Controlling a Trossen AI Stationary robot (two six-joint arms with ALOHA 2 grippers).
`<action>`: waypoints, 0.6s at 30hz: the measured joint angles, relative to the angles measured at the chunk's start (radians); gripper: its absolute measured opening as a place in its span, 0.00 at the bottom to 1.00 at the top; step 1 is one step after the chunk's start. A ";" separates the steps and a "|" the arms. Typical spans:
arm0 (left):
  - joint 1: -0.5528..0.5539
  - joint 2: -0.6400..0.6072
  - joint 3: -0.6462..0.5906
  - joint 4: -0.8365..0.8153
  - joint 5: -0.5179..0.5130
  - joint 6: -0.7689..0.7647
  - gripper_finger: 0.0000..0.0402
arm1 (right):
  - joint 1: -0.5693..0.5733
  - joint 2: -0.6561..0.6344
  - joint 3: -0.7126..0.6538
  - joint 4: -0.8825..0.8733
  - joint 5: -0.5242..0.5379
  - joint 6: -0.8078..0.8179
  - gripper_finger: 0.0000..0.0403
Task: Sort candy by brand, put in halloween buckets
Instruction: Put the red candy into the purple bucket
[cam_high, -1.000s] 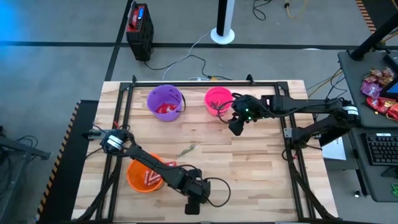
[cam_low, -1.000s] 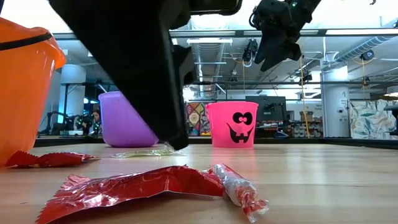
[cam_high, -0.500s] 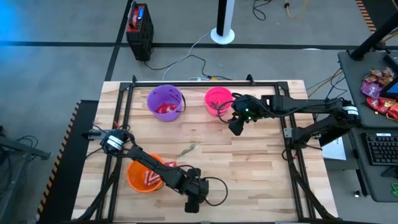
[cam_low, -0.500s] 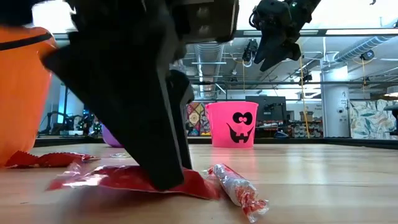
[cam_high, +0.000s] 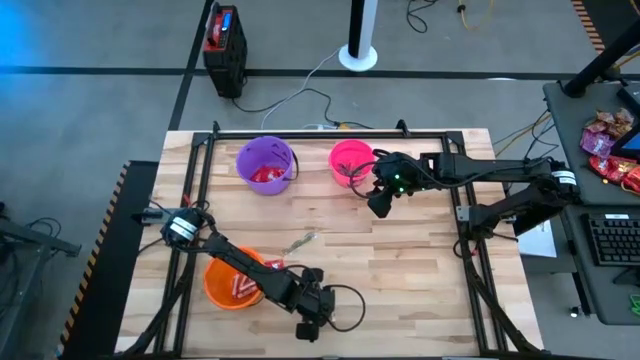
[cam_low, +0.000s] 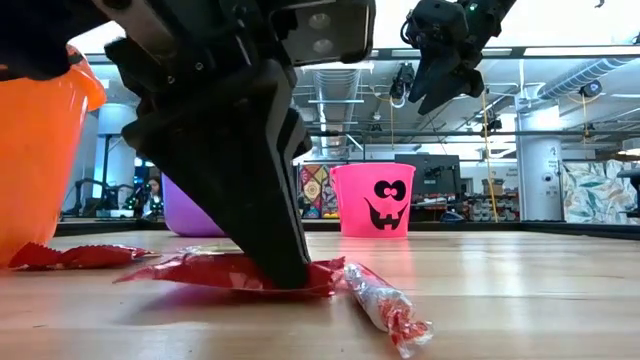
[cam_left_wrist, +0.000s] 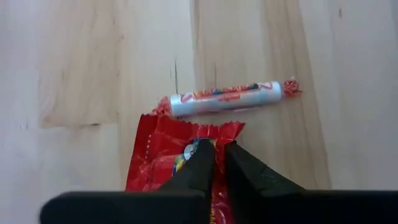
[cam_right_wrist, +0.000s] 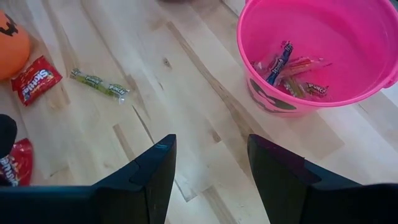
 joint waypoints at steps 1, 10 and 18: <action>0.000 -0.003 0.002 -0.003 0.001 0.013 0.02 | 0.000 0.000 0.000 0.000 0.000 0.000 0.48; 0.030 -0.116 0.040 -0.094 -0.038 0.174 0.00 | 0.000 0.000 0.000 0.002 0.000 0.001 0.48; 0.073 -0.379 0.040 -0.182 -0.062 0.141 0.00 | 0.000 0.000 0.000 0.007 -0.010 0.027 0.48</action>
